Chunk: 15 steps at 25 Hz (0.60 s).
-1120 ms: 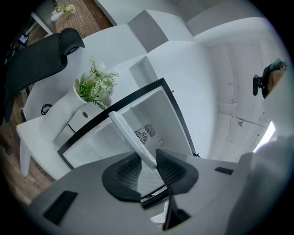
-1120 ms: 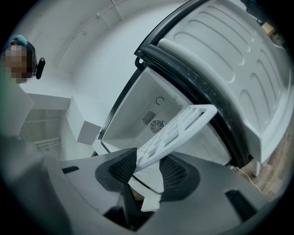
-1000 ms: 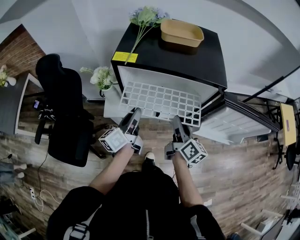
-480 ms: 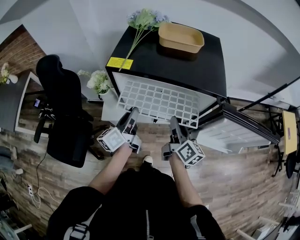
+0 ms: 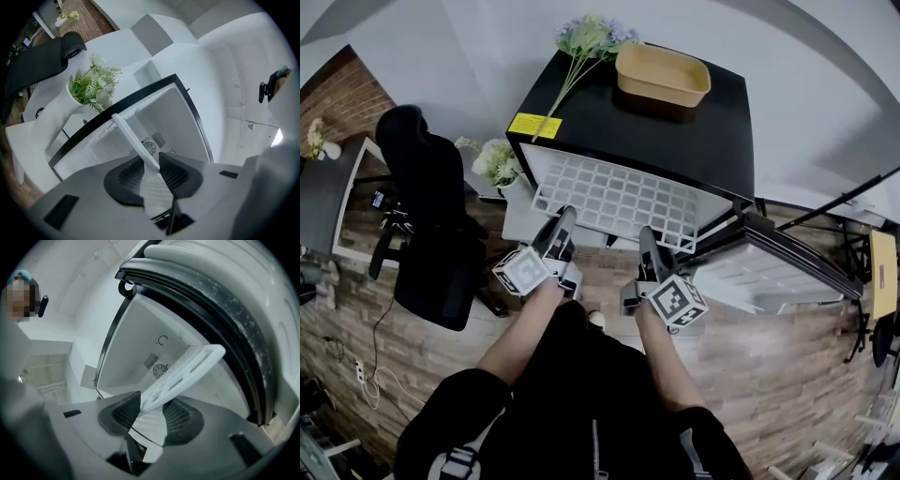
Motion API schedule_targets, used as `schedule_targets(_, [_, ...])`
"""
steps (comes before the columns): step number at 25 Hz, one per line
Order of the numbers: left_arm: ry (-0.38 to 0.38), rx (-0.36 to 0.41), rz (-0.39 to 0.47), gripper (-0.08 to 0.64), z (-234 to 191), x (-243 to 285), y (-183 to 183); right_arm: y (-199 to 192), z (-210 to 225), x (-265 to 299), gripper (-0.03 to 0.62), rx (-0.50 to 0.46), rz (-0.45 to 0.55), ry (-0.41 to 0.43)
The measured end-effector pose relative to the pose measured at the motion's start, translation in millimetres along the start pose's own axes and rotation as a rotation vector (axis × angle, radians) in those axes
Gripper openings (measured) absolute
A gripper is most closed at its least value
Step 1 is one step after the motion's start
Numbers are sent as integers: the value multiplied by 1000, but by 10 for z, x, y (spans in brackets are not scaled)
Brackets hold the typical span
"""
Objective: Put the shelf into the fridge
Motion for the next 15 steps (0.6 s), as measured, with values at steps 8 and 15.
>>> schedule_targets(8, [-5, -5, 27, 112, -58, 169, 32, 71, 52, 136, 149, 4, 21, -16])
schedule_targets(15, [-24, -8, 15, 112, -170, 367, 39, 158, 112, 310, 149, 3, 39, -37])
Point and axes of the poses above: the fingertips, and each gripper's own axes: x forward along the fingers, z to its right, y out of its top, the point moved 7 cm from there along -x, backward along the fingers, and after that the axes turned 6 degrees about x, right-handed, at the moved point
